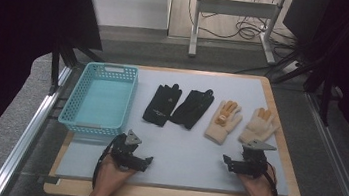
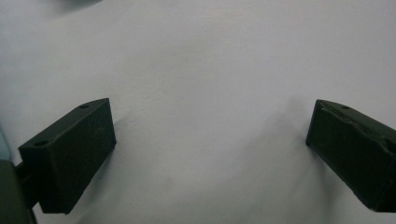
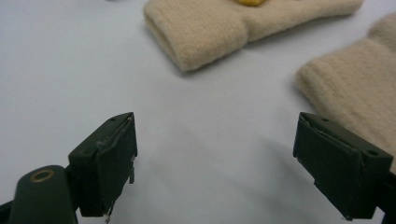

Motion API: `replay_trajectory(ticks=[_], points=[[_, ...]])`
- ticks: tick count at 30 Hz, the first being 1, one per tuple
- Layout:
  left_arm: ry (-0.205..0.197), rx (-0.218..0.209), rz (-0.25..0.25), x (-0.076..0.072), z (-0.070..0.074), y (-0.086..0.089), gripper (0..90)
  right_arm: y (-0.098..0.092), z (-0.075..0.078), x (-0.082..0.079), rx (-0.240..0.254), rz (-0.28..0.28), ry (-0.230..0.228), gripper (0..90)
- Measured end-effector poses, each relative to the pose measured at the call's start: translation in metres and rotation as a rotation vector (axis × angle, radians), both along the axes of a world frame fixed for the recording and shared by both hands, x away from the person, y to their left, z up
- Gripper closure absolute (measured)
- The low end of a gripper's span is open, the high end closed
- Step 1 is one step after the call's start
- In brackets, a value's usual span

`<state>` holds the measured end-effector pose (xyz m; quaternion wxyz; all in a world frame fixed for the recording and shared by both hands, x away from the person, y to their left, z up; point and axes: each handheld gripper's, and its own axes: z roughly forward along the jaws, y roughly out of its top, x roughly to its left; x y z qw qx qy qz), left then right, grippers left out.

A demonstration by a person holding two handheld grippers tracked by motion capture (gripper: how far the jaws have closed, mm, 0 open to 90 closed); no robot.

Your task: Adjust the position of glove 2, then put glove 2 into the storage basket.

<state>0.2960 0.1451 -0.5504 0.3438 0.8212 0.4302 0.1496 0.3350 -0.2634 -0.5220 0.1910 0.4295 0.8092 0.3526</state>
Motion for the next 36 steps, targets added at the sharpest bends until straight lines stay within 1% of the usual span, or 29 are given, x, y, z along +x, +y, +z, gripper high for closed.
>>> replay_trajectory(ticks=[3,7,9,15,20,23,26,30,33,36], points=[[0.000,0.000,0.000,0.000,0.000,0.000,1.4,0.003,0.003,0.004,0.017,-0.005,0.013,13.5],[0.000,0.000,0.000,0.000,0.000,0.000,1.4,0.012,0.008,0.009,0.019,-0.001,0.024,13.5],[0.000,0.000,0.000,0.000,0.000,0.000,1.4,0.016,0.010,0.013,0.010,0.003,0.017,13.5],[0.000,0.000,0.000,0.000,0.000,0.000,1.4,0.029,0.016,0.022,0.008,0.027,0.014,13.6],[0.000,0.000,0.000,0.000,0.000,0.000,1.4,0.040,0.022,0.030,0.002,0.047,-0.005,13.6],[0.000,0.000,0.000,0.000,0.000,0.000,1.4,0.045,0.024,0.037,-0.008,0.055,-0.011,14.1],[0.000,-0.001,0.000,0.000,0.000,0.000,1.4,0.051,0.024,0.046,-0.004,0.063,-0.003,15.9],[0.000,0.000,0.000,0.000,0.000,0.000,1.4,0.058,0.027,0.056,-0.022,0.079,-0.013,20.9],[0.000,0.001,-0.001,0.000,0.000,0.000,1.4,0.065,0.030,0.066,-0.013,0.083,-0.016,26.5],[0.001,0.004,-0.004,0.000,0.000,0.000,1.4,0.073,0.033,0.076,-0.001,0.085,-0.003,33.7]])
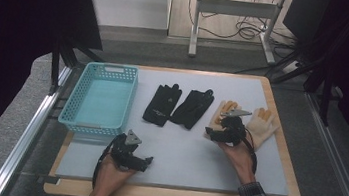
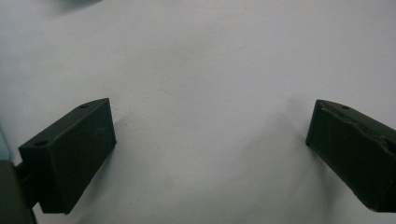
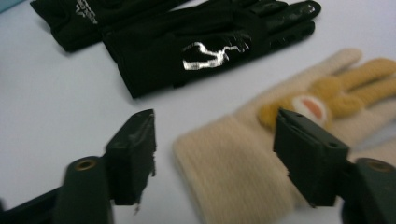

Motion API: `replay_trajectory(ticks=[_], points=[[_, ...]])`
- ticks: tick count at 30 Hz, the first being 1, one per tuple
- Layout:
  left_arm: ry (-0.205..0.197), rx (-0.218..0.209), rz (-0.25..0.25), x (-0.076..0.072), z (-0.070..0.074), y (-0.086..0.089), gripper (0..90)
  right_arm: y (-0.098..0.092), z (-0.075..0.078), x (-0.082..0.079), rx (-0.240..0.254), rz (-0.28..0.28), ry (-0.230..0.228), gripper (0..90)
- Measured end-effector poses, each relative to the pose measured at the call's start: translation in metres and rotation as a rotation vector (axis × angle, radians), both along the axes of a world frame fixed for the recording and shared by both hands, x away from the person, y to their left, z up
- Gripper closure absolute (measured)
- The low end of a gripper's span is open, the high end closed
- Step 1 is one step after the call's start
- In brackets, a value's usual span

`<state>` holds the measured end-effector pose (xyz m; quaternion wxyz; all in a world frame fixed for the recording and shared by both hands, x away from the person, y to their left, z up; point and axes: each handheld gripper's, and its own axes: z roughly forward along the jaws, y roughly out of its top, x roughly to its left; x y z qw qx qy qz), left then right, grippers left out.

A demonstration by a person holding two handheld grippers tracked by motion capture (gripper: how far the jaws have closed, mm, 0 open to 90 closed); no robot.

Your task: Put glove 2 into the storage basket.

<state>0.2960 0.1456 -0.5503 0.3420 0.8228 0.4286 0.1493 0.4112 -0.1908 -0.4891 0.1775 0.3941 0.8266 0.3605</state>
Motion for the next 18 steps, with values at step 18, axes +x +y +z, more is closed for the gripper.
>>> replay_trajectory(ticks=[18], points=[[0.000,-0.001,0.000,0.000,0.000,0.000,1.4,0.039,-0.006,0.062,-0.014,-0.036,0.014,35.0]])
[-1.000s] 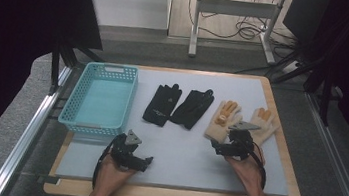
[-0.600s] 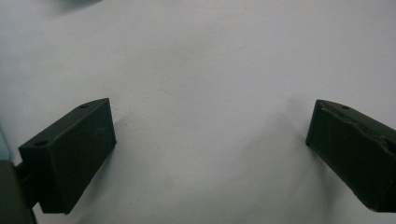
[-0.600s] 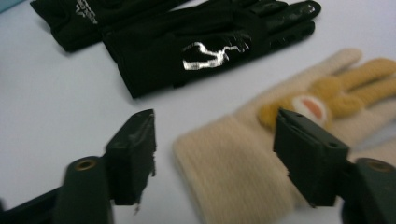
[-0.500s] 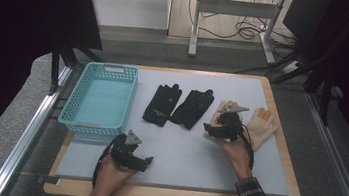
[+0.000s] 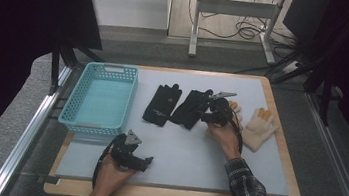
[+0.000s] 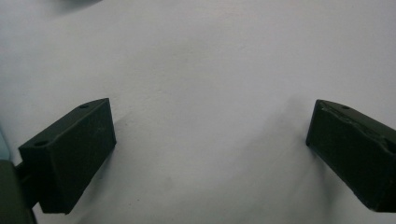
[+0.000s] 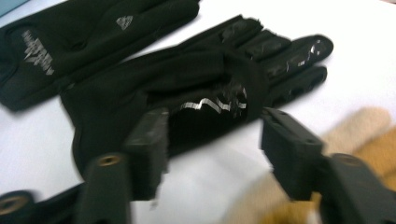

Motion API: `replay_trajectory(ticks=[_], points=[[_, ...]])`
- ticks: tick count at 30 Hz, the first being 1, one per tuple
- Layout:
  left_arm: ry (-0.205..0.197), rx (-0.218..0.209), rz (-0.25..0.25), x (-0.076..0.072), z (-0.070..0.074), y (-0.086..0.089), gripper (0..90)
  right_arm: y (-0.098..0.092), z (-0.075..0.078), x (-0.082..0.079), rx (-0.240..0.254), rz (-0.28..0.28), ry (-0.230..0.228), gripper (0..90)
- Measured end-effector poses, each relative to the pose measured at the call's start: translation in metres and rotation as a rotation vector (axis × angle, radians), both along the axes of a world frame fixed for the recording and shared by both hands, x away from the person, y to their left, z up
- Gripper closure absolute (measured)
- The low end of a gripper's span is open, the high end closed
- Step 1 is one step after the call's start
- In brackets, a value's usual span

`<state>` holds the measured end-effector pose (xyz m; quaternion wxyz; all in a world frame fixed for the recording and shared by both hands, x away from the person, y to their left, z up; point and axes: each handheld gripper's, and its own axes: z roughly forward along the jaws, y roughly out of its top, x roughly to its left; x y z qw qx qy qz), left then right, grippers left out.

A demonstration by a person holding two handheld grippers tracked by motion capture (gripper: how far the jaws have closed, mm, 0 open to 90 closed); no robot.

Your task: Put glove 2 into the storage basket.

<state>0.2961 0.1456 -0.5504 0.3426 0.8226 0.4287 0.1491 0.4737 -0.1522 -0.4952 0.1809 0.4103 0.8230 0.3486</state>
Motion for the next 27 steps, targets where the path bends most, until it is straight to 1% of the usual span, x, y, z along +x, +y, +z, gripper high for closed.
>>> replay_trajectory(ticks=[3,8,10,13,14,15,16,17,18,19,22,23,24,25,27], points=[[0.000,0.002,0.000,0.000,0.000,0.000,1.4,0.007,-0.001,0.008,0.003,-0.011,0.001,30.2],[-0.001,-0.003,0.002,0.000,0.000,0.000,1.4,0.020,-0.005,0.022,-0.013,-0.032,0.015,29.1],[-0.001,-0.003,0.003,0.000,0.000,0.000,1.4,0.024,-0.009,0.028,-0.030,-0.037,0.024,29.1],[-0.001,0.000,0.000,0.000,0.000,0.000,1.4,0.030,-0.017,0.035,-0.069,-0.043,0.045,28.9],[-0.001,0.000,0.000,0.000,0.000,0.000,1.4,0.032,-0.021,0.037,-0.088,-0.045,0.052,29.4],[-0.001,0.000,0.000,0.000,0.000,0.000,1.4,0.034,-0.024,0.038,-0.095,-0.046,0.060,30.8],[-0.001,0.000,0.000,0.000,0.000,0.000,1.4,0.033,-0.024,0.038,-0.078,-0.042,0.064,35.4],[-0.001,0.000,0.000,0.000,0.000,0.000,1.4,0.033,-0.024,0.039,-0.065,-0.032,0.077,44.3],[-0.001,-0.001,0.000,0.000,0.000,0.000,1.4,0.034,-0.024,0.038,-0.055,-0.024,0.083,47.4],[-0.001,0.000,0.000,0.000,0.000,0.000,1.4,0.035,-0.024,0.037,-0.060,-0.021,0.079,52.5],[-0.001,0.000,0.000,0.000,0.000,0.000,1.4,0.037,-0.022,0.035,-0.059,0.003,0.089,75.4],[-0.001,0.000,0.000,0.000,0.000,0.000,1.4,0.039,-0.022,0.034,-0.070,0.001,0.086,80.2],[-0.001,0.000,0.000,0.000,0.000,0.000,1.4,0.040,-0.022,0.034,-0.089,0.002,0.074,81.9],[-0.001,0.000,0.000,0.000,0.000,0.000,1.4,0.041,-0.021,0.034,-0.097,0.008,0.071,82.7],[-0.001,0.000,0.000,0.000,0.000,0.000,1.4,0.041,-0.019,0.034,-0.095,0.017,0.075,83.3]])
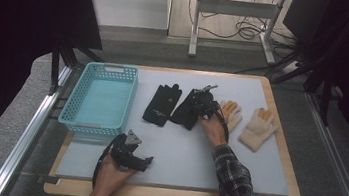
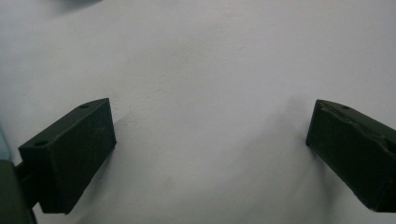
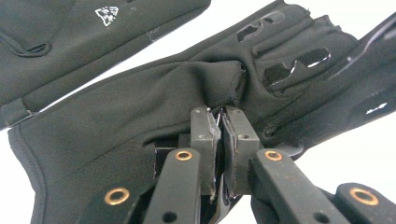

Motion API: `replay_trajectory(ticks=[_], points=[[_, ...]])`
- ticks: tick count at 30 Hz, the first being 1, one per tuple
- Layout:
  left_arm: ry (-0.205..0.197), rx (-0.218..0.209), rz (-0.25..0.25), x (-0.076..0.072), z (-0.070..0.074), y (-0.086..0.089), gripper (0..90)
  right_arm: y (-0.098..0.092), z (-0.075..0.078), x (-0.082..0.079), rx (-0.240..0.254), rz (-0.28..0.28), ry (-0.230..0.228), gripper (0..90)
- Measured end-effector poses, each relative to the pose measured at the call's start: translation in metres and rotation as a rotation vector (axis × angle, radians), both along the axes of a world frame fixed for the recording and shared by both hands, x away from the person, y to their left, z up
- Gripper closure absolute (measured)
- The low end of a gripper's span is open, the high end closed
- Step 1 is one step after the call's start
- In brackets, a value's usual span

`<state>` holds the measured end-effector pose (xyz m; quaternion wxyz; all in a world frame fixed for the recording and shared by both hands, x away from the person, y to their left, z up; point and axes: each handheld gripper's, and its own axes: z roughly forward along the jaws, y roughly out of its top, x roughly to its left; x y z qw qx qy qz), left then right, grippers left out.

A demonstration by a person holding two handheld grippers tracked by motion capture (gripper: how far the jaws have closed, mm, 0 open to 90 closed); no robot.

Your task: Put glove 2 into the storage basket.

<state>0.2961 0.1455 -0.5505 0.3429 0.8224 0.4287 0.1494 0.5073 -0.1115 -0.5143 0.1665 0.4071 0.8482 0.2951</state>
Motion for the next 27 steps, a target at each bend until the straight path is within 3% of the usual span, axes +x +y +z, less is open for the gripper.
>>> replay_trajectory(ticks=[5,10,13,22,27], points=[[0.001,0.000,0.000,0.000,0.000,0.000,1.4,-0.006,0.015,-0.006,0.051,0.026,-0.008,83.9],[0.001,0.005,-0.002,0.000,0.000,0.000,1.4,-0.004,0.034,-0.022,0.064,0.076,-0.036,83.9],[0.002,0.005,-0.002,0.000,0.000,0.000,1.4,-0.004,0.045,-0.033,0.083,0.122,-0.025,83.9],[0.000,0.003,-0.002,0.000,0.000,0.000,1.4,-0.009,0.071,-0.083,0.124,0.211,-0.040,83.6],[0.000,0.005,-0.003,0.000,0.000,0.000,1.4,-0.020,0.072,-0.115,0.148,0.234,-0.038,83.5]])
